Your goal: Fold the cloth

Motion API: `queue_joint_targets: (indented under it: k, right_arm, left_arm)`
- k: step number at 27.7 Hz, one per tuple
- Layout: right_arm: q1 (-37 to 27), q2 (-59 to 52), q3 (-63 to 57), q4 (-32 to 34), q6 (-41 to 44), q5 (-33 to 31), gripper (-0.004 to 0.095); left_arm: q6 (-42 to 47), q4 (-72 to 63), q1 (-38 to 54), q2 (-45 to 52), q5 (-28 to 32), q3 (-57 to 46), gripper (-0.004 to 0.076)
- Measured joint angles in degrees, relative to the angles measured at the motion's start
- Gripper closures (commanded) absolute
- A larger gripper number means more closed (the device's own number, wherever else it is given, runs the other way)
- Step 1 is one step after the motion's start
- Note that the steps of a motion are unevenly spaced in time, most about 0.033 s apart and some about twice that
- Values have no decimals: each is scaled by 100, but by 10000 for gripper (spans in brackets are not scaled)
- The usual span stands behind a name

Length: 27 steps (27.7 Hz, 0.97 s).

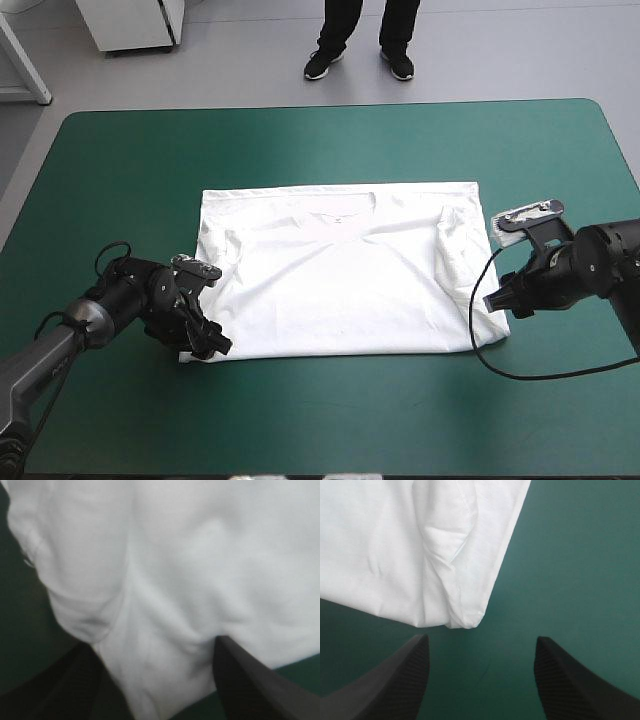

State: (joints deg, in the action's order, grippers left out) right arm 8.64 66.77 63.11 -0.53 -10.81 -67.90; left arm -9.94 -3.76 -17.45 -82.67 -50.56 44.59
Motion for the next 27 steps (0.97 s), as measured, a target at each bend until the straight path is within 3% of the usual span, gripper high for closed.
queue_joint_targets:
  k: [4, 5, 21, 27]
  right_arm:
    - [0, 78, 0, 0, 5, 31, 323]
    - [0, 99, 0, 0, 5, 36, 325]
    - [0, 1414, -13, -74, 50, 164, 325]
    - [0, 1717, -436, -74, 50, 516, 325]
  left_arm:
    - [-138, -169, -5, 5, 58, -36, 623]
    - [-144, -191, -5, 5, 81, -36, 720]
    - [-194, -393, -5, 33, 37, 5, 733]
    - [-207, -347, -5, 63, 33, 25, 733]
